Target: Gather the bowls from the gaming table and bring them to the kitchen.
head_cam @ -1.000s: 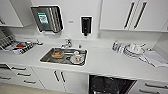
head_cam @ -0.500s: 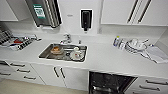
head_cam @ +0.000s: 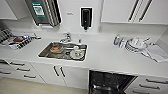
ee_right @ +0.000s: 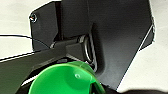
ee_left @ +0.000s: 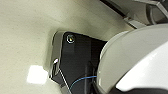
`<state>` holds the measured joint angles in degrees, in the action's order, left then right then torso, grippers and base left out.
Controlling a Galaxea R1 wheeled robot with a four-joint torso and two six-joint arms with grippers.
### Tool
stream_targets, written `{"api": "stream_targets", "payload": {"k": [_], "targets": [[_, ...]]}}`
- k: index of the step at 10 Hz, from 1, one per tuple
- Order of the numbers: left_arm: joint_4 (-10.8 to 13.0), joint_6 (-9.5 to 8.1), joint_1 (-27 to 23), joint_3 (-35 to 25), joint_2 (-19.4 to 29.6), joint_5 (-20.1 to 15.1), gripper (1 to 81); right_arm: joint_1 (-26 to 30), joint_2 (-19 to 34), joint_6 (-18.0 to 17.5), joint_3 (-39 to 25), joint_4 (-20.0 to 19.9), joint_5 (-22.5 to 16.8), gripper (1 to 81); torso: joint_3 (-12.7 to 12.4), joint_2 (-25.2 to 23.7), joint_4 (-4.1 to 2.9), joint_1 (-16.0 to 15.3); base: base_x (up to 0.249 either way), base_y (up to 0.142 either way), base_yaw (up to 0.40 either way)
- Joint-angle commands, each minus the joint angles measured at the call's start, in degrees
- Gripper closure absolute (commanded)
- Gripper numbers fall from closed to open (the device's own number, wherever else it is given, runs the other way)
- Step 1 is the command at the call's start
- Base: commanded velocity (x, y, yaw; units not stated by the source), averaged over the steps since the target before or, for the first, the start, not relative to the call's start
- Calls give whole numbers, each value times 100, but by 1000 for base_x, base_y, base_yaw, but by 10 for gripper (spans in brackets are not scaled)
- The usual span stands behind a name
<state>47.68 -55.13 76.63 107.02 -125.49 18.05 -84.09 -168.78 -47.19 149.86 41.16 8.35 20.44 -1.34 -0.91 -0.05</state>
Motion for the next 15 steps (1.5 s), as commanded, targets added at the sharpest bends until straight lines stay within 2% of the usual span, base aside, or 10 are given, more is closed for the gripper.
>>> {"api": "stream_targets", "payload": {"k": [1,2,3,4,7,9,11,12,14,15], "targets": [[31,-385,-1135,-999,841,-320,811,80,26,17,-116,68,-246,811,517,0,0,0,0,0,0],[75,-394,-1434,-1436,946,-888,811,72,26,17,-116,68,-246,811,591,2,0,0,0,0,0],[75,-394,-1776,-1750,998,-1256,811,72,26,17,-124,76,-246,811,339,5,0,-5,0,0,0],[84,-394,-2093,-2132,1069,-1594,811,80,26,8,-133,68,-246,811,444,6,0,-6,0,0,0],[31,-394,-3218,-3389,1192,-2728,811,81,26,17,-151,68,-246,811,505,9,0,-6,0,0,0],[-22,-472,-3983,-3854,930,-3683,811,72,35,8,-160,68,-229,811,903,9,0,-6,0,0,0],[-13,-675,-4686,-4154,481,-4635,811,63,43,8,-160,68,-220,811,1243,9,0,-6,0,0,0],[-22,-772,-4959,-4242,252,-4978,811,55,52,8,-160,68,-220,811,1433,9,0,-6,0,0,0],[-22,-956,-5460,-4260,-196,-5286,811,63,70,8,-160,59,-220,811,1806,13,0,-11,0,0,0],[-92,-991,-5776,-4260,-381,-5470,811,71,70,8,-160,59,-220,811,1671,15,0,-11,0,0,0]]}}
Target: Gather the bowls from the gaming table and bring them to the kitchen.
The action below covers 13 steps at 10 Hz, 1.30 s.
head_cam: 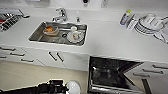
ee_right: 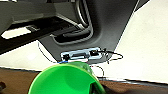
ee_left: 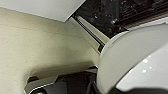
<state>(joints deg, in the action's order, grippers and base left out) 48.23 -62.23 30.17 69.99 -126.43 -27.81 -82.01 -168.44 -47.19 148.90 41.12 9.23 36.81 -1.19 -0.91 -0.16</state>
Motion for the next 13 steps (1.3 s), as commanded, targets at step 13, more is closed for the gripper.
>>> {"api": "stream_targets", "payload": {"k": [13], "targets": [[-200,-720,-2265,1201,-3011,239,811,-163,44,-10,-64,28,-220,811,127,6,0,-9,0,0,0]]}}
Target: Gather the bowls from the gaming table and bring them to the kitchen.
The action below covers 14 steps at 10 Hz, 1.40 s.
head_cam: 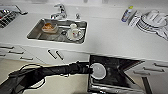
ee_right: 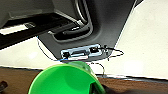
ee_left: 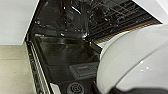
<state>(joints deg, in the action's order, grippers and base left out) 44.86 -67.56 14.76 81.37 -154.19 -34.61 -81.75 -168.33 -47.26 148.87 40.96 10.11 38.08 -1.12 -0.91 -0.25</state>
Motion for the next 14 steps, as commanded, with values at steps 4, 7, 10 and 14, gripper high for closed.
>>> {"api": "stream_targets", "payload": {"k": [4,7,10,14], "targets": [[154,-241,-619,923,-1149,1308,811,-206,34,-11,-61,35,-307,811,0,2,0,0,0,0,0],[234,-240,-610,1118,-1502,1246,811,-162,-2,-11,-61,35,-299,811,0,2,0,0,0,0,0],[225,-231,-540,1092,-1546,1229,811,-171,-10,-11,-61,35,-299,811,0,2,0,0,0,0,0],[242,-127,-144,944,-1161,1246,10,-162,16,-20,-61,26,-220,811,0,2,0,-2,0,0,0]]}}
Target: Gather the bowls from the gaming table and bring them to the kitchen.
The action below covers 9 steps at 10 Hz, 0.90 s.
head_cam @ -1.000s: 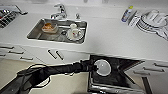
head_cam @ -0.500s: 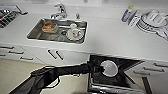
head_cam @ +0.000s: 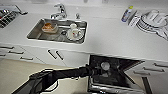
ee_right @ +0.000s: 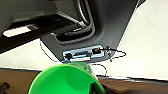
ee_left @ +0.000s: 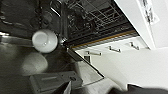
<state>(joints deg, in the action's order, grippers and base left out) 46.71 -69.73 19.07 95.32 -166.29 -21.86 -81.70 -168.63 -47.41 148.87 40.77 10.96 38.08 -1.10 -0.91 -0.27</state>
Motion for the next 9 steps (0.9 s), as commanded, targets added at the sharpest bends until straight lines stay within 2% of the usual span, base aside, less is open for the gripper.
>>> {"api": "stream_targets", "payload": {"k": [1,3,4,5,6,7,8,9], "targets": [[75,126,-514,-690,245,-38,10,-167,99,-23,-61,46,-226,811,0,0,0,0,0,0,0],[417,143,-146,-1558,1122,-168,10,-158,536,-50,-393,37,2,811,0,0,0,0,0,0,0],[690,188,153,-2034,1625,-416,10,-167,943,-58,-764,37,240,811,0,0,0,0,0,0,0],[891,362,556,-2462,2139,-495,10,-176,1466,-58,-1208,45,450,811,0,0,0,0,0,0,0],[944,624,1014,-2709,2553,-486,10,-168,1967,-110,-1674,10,591,811,0,0,0,0,0,0,0],[971,933,1444,-2799,2819,-486,10,-150,2451,-259,-2080,19,670,811,0,0,0,0,0,0,0],[980,1128,1874,-2808,2987,-486,10,-106,2815,-401,-2381,37,776,811,0,0,0,0,0,0,0],[980,1407,2306,-2773,3119,-477,10,-62,3295,-505,-2713,10,1003,811,0,0,0,0,0,0,0]]}}
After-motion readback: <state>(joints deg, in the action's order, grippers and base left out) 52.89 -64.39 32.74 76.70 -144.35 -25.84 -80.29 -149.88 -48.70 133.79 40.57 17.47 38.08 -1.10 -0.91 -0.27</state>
